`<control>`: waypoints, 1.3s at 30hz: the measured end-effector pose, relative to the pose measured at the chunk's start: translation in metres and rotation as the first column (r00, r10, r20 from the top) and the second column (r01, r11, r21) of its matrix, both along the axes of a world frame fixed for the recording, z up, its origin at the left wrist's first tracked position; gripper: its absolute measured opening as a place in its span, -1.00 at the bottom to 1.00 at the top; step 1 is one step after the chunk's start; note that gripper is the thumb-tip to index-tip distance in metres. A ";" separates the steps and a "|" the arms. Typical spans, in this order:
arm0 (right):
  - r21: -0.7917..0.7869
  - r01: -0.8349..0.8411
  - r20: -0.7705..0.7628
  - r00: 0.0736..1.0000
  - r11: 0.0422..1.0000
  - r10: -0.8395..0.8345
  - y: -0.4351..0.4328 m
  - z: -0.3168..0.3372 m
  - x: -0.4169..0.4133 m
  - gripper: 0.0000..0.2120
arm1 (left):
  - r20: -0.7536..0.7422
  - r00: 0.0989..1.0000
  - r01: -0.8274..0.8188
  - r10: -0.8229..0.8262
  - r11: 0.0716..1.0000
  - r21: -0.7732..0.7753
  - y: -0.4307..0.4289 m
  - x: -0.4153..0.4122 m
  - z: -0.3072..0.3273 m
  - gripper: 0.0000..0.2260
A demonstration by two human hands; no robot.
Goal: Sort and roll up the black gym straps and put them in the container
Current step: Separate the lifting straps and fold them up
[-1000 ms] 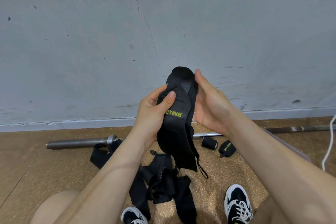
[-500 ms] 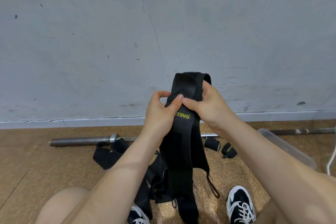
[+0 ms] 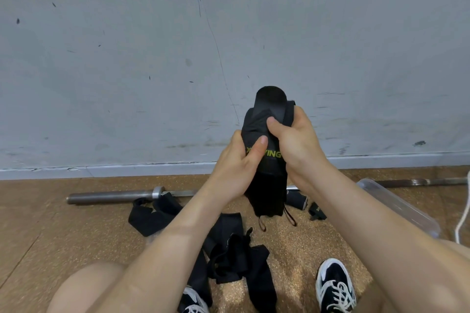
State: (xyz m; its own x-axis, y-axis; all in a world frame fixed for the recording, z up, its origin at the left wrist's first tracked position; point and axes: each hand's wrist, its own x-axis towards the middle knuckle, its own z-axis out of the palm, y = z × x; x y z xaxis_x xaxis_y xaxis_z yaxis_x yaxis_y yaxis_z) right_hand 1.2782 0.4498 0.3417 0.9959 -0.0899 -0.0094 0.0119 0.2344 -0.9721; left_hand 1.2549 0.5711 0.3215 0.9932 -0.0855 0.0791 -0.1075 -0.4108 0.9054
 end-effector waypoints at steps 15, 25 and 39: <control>-0.387 -0.283 0.050 0.944 0.878 0.326 0.003 -0.015 -0.008 -0.80 | -0.211 0.967 -0.251 0.146 0.699 -0.669 0.012 0.005 0.021 -0.76; -0.150 -0.293 -0.057 0.956 0.944 0.288 0.009 -0.011 -0.011 -0.69 | -0.222 0.944 -0.327 0.244 0.778 -0.536 -0.008 -0.004 0.008 -0.81; -0.390 0.058 0.088 0.996 0.919 -0.025 0.004 -0.016 -0.003 -0.87 | -0.250 0.967 -0.078 -0.049 0.876 -0.477 -0.005 -0.008 0.015 -0.78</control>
State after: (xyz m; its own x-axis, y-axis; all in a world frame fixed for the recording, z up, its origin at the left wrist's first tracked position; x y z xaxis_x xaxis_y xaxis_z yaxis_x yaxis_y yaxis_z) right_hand 1.2754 0.4541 0.3252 0.9871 -0.1117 0.1145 0.0948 -0.1678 -0.9813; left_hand 1.2467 0.5658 0.3364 0.9863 -0.0859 -0.1408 0.1478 0.0806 0.9857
